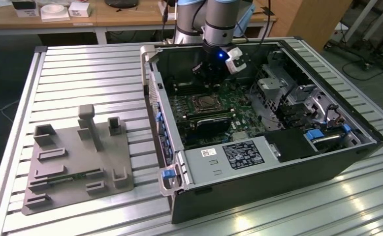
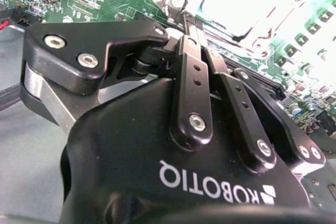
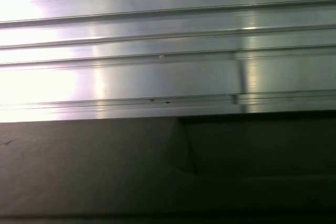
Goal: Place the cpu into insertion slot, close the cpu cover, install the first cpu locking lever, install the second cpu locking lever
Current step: 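Install the first cpu locking lever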
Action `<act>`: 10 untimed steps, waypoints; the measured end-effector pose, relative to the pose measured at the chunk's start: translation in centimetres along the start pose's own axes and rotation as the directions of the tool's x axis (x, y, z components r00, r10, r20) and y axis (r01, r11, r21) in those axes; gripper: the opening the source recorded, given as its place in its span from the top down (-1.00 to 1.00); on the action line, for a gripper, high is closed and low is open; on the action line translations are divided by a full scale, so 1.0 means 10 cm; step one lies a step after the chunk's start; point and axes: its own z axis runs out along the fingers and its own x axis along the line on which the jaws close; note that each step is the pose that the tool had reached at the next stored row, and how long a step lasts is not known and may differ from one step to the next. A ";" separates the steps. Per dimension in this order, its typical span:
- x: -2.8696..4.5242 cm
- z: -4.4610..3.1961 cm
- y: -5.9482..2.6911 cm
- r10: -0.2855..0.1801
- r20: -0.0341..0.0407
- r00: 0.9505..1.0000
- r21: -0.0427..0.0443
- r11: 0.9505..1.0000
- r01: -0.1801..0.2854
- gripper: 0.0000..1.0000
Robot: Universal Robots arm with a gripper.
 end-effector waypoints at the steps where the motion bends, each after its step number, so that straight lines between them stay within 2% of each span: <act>1: 0.000 0.001 0.000 0.000 0.000 1.000 0.001 1.000 0.000 0.80; 10: 0.000 0.011 0.000 0.000 0.000 1.000 0.001 1.000 0.000 0.80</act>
